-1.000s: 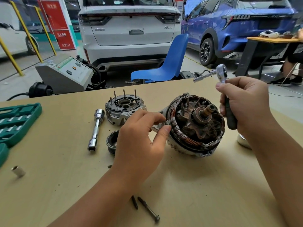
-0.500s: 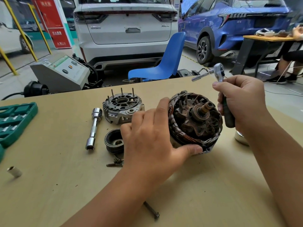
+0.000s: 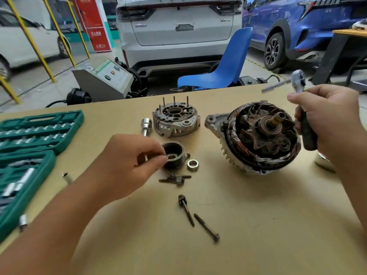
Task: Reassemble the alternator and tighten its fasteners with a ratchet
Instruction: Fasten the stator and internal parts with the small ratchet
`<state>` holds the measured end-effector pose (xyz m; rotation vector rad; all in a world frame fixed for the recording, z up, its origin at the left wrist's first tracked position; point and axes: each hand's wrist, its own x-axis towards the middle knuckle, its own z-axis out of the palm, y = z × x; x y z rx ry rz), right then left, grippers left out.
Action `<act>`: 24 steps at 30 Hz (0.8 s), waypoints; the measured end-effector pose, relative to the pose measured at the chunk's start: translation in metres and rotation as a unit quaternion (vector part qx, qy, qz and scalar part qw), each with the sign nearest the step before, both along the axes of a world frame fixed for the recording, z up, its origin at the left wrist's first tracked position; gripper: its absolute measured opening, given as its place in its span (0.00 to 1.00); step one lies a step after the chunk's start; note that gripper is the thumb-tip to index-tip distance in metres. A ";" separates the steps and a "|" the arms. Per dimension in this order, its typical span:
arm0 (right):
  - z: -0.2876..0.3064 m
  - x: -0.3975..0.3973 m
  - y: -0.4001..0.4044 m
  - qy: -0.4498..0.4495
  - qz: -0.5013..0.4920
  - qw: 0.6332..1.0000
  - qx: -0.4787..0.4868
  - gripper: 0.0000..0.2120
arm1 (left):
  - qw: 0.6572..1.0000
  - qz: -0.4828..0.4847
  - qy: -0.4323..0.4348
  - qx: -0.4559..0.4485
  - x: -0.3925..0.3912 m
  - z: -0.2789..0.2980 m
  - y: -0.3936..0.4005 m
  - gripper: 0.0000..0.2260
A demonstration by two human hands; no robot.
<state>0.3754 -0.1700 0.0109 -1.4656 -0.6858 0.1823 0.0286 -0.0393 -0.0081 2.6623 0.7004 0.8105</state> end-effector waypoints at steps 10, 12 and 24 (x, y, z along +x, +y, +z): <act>0.001 -0.001 -0.001 0.028 -0.008 0.999 -0.040 0.11 | 0.994 0.009 0.070 -0.083 0.004 -0.019 -0.014 0.11; 0.000 -0.002 -0.002 0.021 -0.004 0.999 -0.043 0.11 | 0.993 0.033 0.094 -0.067 0.009 -0.022 -0.019 0.13; 0.002 -0.008 -0.004 0.028 0.043 0.996 -0.079 0.10 | 0.988 0.027 0.138 -0.058 0.009 -0.020 -0.016 0.06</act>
